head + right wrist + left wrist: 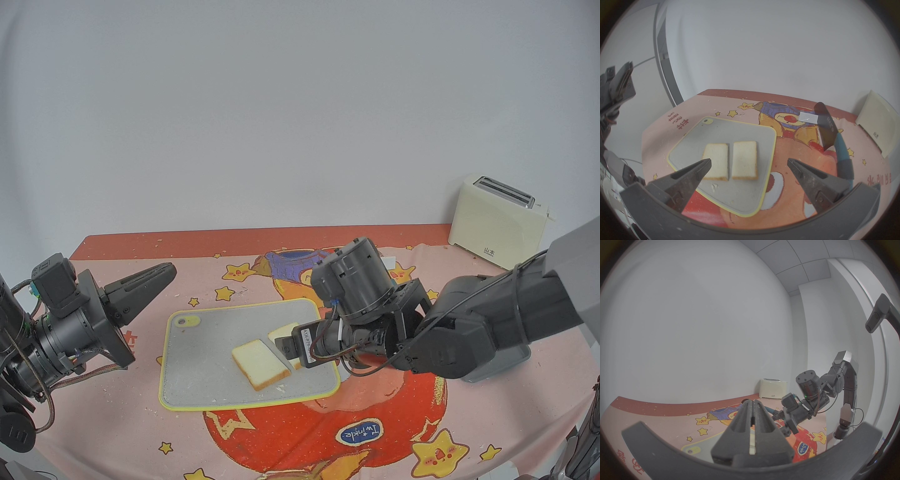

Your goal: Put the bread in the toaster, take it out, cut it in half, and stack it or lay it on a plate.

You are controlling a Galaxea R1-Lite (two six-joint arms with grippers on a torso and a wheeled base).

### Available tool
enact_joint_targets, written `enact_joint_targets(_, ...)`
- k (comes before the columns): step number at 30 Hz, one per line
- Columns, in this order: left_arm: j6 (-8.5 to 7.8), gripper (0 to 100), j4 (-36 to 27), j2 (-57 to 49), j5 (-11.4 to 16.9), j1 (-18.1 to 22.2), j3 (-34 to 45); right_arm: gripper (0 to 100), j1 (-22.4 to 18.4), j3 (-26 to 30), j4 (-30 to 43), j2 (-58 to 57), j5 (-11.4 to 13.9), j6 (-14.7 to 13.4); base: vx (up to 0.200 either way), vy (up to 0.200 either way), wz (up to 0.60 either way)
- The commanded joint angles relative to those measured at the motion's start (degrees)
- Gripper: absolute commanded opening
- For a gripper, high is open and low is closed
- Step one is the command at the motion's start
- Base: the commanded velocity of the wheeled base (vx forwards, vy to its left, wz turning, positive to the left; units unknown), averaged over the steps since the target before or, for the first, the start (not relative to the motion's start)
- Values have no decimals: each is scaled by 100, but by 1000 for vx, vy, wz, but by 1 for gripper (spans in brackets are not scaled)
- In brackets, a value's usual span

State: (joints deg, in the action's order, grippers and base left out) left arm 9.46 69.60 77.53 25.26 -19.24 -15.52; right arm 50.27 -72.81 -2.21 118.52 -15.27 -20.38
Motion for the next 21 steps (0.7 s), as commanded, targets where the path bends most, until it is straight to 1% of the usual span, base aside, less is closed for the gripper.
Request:
enact_joint_targets(1, 3, 0, 1, -1, 5, -1, -13, 100, 0, -5, -8, 119, 7, -1, 0, 0, 0)
enact_joint_targets(10, 3, 0, 1, -1, 5, -1, -4, 100, 18, -75, -17, 181, -19, 8, 0, 0, 0)
enact_joint_targets(11, 3, 0, 1, -1, 5, -1, -4, 0, 18, -75, -17, 172, -28, 8, 0, 0, 0)
enact_joint_targets(21, 3, 0, 1, -1, 5, -1, -13, 0, 61, 4, -17, 198, -28, -18, 0, 0, 0)
